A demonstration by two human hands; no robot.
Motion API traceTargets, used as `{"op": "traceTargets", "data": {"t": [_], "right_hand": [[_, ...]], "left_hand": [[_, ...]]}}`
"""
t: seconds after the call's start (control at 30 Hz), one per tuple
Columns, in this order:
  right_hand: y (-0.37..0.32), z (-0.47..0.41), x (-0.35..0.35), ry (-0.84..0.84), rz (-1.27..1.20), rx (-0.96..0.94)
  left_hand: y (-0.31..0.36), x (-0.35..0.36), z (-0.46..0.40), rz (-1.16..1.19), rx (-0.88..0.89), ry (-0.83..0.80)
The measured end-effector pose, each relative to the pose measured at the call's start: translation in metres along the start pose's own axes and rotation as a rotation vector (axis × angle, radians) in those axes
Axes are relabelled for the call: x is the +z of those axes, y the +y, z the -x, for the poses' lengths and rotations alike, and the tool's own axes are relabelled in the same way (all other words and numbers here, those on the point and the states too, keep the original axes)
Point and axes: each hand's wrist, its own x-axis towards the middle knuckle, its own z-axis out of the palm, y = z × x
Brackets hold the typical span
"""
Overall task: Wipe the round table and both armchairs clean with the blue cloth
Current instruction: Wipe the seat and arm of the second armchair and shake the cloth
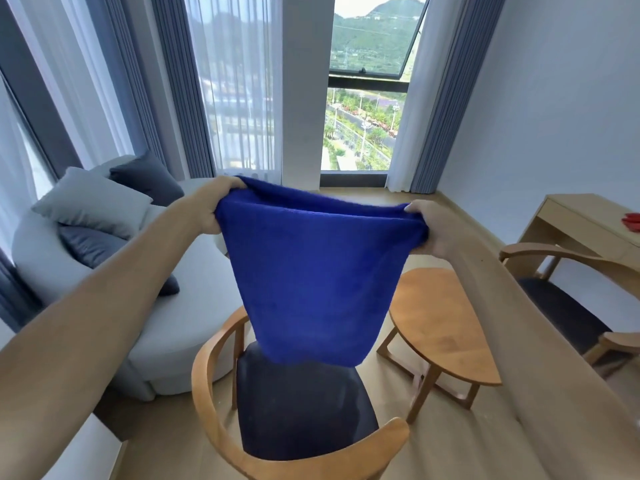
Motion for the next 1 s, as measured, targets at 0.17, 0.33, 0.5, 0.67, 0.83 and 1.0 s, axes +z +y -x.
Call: {"op": "traceTargets", "data": {"t": [0.17, 0.33, 0.5, 0.67, 0.83, 1.0], "right_hand": [[0.009, -0.003, -0.006, -0.149, -0.170, -0.013], [0.022, -0.004, -0.003, -0.037, -0.069, -0.141], [0.033, -0.002, -0.003, 0.132, 0.525, -0.412], [0.037, -0.009, -0.009, 0.241, 0.536, -0.369], [0.028, -0.007, -0.023, 0.005, 0.106, -0.074], [0.031, -0.006, -0.028, 0.031, 0.346, -0.246]], "left_hand": [[-0.001, -0.012, 0.006, 0.020, -0.078, -0.193], [-0.002, -0.012, 0.001, -0.369, 0.062, -0.145], [-0.007, -0.012, -0.006, -0.869, 0.307, 0.147], [-0.016, -0.014, -0.014, -0.795, 0.351, 0.299], [-0.016, -0.018, -0.011, -0.314, 0.098, 0.090], [-0.010, -0.027, -0.001, -0.413, 0.252, -0.167]]}}
